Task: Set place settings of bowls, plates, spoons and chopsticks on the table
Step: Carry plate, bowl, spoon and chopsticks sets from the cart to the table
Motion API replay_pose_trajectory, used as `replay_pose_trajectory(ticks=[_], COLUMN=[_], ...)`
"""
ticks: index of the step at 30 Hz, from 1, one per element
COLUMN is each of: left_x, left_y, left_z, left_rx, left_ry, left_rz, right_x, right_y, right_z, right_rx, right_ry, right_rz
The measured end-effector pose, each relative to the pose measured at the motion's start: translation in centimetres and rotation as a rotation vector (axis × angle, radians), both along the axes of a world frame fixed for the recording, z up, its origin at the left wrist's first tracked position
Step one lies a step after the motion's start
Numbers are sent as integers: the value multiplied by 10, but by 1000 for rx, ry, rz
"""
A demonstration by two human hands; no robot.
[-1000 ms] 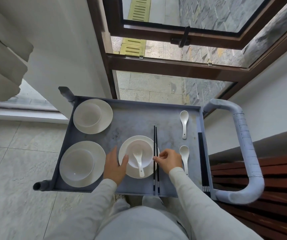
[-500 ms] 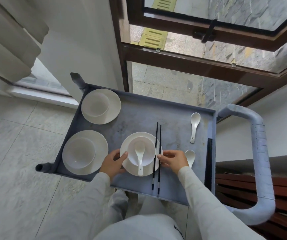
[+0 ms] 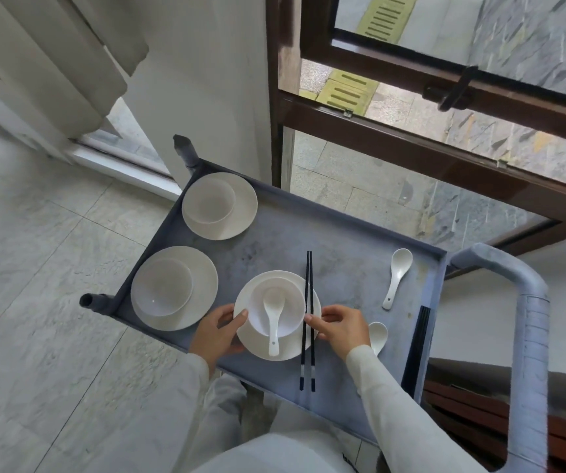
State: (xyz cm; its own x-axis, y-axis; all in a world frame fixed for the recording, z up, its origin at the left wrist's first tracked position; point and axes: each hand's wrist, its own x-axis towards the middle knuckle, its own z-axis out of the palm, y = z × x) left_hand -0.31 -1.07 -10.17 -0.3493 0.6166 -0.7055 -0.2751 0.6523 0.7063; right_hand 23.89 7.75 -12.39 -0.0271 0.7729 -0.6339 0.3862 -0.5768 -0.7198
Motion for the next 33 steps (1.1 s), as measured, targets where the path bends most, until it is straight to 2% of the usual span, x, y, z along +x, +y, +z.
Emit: replay_pose_trajectory(ticks=[8, 16, 26, 30, 33], left_x=[0, -38, -149, -214, -258], left_y=[-31, -72, -186, -255, -308], left_z=[15, 47, 97, 108, 114], left_rx=[74, 179, 287, 291, 298], left_ry=[-17, 50, 97, 135, 156], left_rz=[155, 308, 630, 781, 874], right_x=[-15, -76, -249, -346, -413], right_y=[11, 8, -51, -104, -147], right_z=[21, 58, 110, 122, 130], right_rx=[83, 167, 206, 277, 210], right_ry=[48, 66, 160, 137, 210], right_rz=[129, 344, 683, 842, 899])
